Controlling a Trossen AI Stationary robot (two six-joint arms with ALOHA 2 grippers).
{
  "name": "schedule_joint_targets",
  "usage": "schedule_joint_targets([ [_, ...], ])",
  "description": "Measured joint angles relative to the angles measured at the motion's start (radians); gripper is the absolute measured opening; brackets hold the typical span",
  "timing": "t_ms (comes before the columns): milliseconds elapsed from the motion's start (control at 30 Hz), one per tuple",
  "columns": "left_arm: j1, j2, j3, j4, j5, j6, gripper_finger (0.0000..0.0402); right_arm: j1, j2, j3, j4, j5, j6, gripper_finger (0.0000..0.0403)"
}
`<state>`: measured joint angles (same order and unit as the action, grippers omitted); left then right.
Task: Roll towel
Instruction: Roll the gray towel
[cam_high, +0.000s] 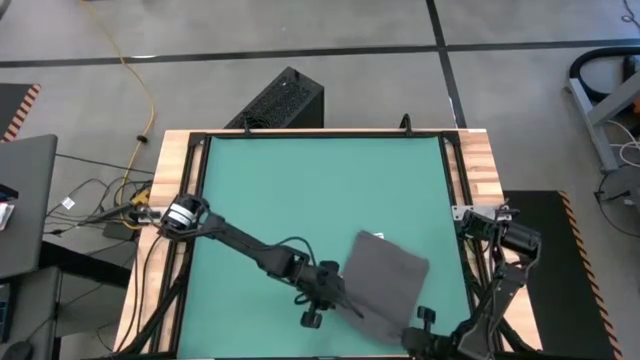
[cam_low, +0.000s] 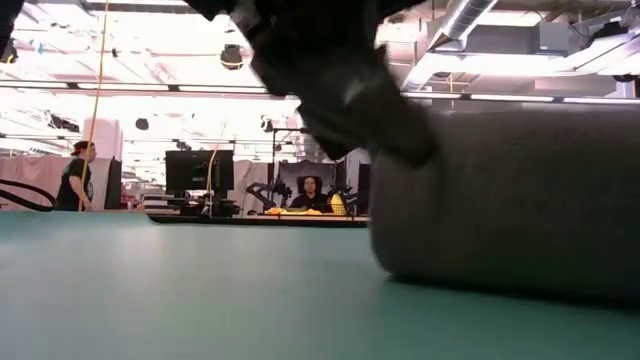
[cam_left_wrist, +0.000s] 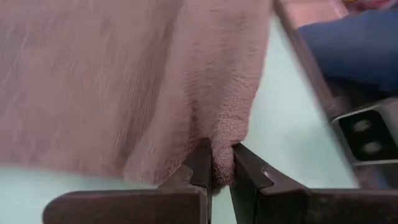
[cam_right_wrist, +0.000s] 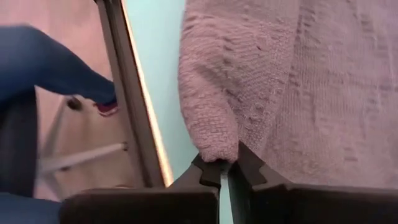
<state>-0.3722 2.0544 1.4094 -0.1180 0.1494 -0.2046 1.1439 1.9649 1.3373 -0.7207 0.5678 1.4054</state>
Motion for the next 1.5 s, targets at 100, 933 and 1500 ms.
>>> schedule_joint_targets([
  [100, 0.016, 0.0, 0.0, 0.053, 0.078, -0.004, 0.0013, 0.008, -0.01, 0.001, 0.005, -0.002, 0.08, 0.0023],
  [933, 0.115, 0.008, 0.001, 0.076, 0.267, -0.043, 0.0014, 0.007, -0.04, 0.001, -0.121, -0.004, 0.8, 0.0023],
  [1500, 0.151, 0.008, -0.102, 0.2, 0.204, -0.06, 0.0014, -0.015, -0.017, 0.0, -0.223, -0.205, 0.816, 0.0023],
])
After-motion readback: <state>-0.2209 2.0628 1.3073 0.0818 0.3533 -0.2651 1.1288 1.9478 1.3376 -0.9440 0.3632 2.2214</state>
